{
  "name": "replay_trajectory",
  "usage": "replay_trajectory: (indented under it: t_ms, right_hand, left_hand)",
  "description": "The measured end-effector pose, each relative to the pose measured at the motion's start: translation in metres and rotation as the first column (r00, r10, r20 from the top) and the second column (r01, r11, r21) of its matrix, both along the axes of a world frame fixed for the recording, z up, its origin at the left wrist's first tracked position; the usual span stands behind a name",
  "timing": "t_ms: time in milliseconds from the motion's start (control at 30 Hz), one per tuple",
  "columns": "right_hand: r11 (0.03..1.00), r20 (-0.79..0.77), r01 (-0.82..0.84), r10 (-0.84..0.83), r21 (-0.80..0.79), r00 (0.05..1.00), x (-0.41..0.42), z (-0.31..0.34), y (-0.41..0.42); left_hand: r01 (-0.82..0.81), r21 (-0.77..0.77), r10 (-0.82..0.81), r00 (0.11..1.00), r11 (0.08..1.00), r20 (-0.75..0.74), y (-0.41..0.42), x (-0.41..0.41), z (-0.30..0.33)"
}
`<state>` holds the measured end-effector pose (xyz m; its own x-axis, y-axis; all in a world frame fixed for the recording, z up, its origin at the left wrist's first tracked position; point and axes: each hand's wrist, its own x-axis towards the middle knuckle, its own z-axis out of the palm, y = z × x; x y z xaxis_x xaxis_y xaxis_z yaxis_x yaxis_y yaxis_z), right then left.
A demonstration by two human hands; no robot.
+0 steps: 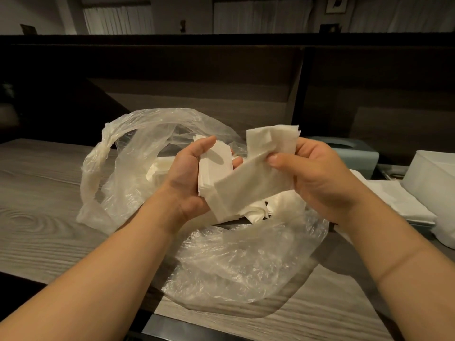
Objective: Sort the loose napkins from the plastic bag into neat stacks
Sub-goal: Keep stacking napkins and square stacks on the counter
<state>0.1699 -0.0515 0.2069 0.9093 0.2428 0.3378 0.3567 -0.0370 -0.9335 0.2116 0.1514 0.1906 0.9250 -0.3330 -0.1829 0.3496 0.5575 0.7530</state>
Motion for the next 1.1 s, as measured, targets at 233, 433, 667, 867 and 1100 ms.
replay_trajectory:
  t_ms: [233, 433, 667, 867, 1100]
  right_hand:
    - [0.995, -0.073, -0.020, 0.027, 0.097, 0.997, -0.001, 0.003, 0.006]
    - [0.988, -0.130, 0.150, -0.144, 0.041, 0.981, 0.001, -0.009, 0.021]
    - [0.948, -0.226, 0.294, -0.262, 0.123, 0.938, -0.006, -0.016, 0.039]
    - [0.886, 0.010, 0.442, -0.445, -0.141, 0.895, 0.000, -0.024, 0.038]
    - [0.784, 0.237, 0.373, -0.291, -0.495, 0.927, -0.011, -0.017, 0.036]
  left_hand:
    - [0.181, 0.131, -0.186, 0.982, 0.975, 0.026, -0.002, -0.006, -0.001]
    - [0.140, 0.163, -0.163, 0.977, 0.977, 0.140, -0.005, 0.002, -0.001]
    - [0.090, 0.144, -0.116, 0.976, 0.986, 0.186, -0.012, -0.006, 0.004]
    - [0.366, 0.102, -0.369, 0.929, 0.925, 0.019, -0.002, -0.002, -0.001]
    - [0.231, 0.198, -0.245, 0.968, 0.953, 0.047, -0.004, 0.005, 0.001]
